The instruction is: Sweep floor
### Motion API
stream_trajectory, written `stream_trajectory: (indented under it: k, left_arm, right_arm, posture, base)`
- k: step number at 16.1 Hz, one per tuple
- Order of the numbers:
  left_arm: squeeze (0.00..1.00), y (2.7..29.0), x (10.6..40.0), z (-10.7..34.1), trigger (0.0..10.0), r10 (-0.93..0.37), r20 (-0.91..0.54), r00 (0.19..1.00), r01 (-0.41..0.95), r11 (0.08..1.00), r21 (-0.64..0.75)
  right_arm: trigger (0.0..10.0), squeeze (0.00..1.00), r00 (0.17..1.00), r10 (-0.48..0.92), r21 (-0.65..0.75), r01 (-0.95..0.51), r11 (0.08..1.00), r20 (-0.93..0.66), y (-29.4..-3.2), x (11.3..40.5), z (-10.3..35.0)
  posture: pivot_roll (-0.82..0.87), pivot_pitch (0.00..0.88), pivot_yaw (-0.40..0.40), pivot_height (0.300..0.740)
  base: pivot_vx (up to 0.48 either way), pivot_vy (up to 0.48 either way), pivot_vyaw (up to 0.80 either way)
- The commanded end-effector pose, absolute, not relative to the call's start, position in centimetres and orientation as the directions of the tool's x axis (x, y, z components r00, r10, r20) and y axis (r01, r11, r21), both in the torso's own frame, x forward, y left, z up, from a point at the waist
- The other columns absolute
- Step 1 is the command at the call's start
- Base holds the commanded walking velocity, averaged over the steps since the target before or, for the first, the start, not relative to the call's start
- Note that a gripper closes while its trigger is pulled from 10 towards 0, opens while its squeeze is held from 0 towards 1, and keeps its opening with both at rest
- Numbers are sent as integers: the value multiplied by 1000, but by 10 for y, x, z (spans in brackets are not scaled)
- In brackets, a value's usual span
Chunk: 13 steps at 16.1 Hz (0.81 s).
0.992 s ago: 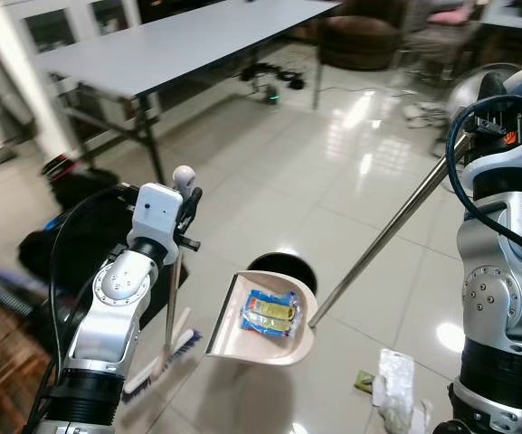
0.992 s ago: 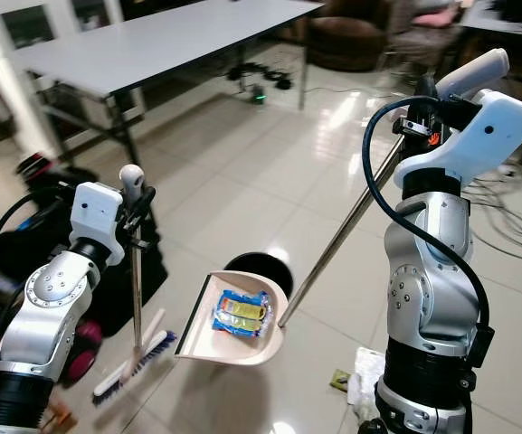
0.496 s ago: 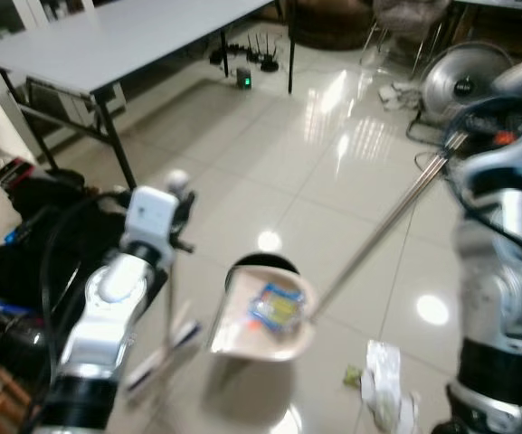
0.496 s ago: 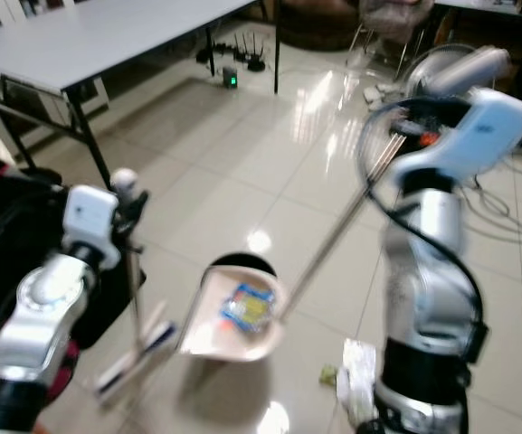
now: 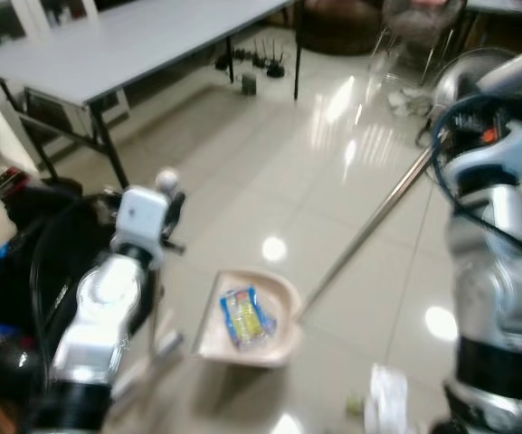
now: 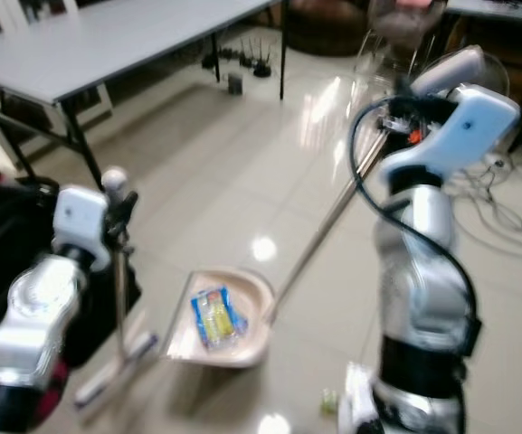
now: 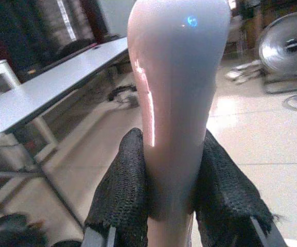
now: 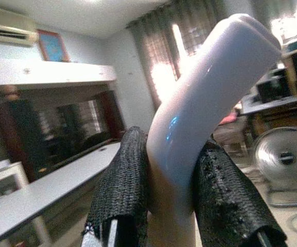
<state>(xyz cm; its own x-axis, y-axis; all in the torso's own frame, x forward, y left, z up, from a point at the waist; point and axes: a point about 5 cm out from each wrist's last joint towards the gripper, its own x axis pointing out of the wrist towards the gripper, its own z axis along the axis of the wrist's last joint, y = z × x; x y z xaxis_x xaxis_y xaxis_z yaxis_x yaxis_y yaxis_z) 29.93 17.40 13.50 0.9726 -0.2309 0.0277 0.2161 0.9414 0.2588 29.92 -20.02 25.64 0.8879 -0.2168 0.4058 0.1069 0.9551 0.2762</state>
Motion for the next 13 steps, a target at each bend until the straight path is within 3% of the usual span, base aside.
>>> stream_trajectory:
  k: [1, 13]
  left_arm:
    - [0, 179, 301, 147, 10000, -225, 75, 971, 196, 939, 282]
    - [0, 182, 297, 146, 10000, -211, 73, 975, 183, 941, 285]
  right_arm:
    - [10000, 0, 868, -195, 283, 66, 957, 457, -194, 298, 269]
    - [10000, 0, 844, -200, 254, 79, 964, 497, -193, 310, 271]
  posture:
    - [6, 0, 14, 740]
    - [22, 0, 12, 740]
  base:
    - [341, 0, 0]
    - [0, 0, 0]
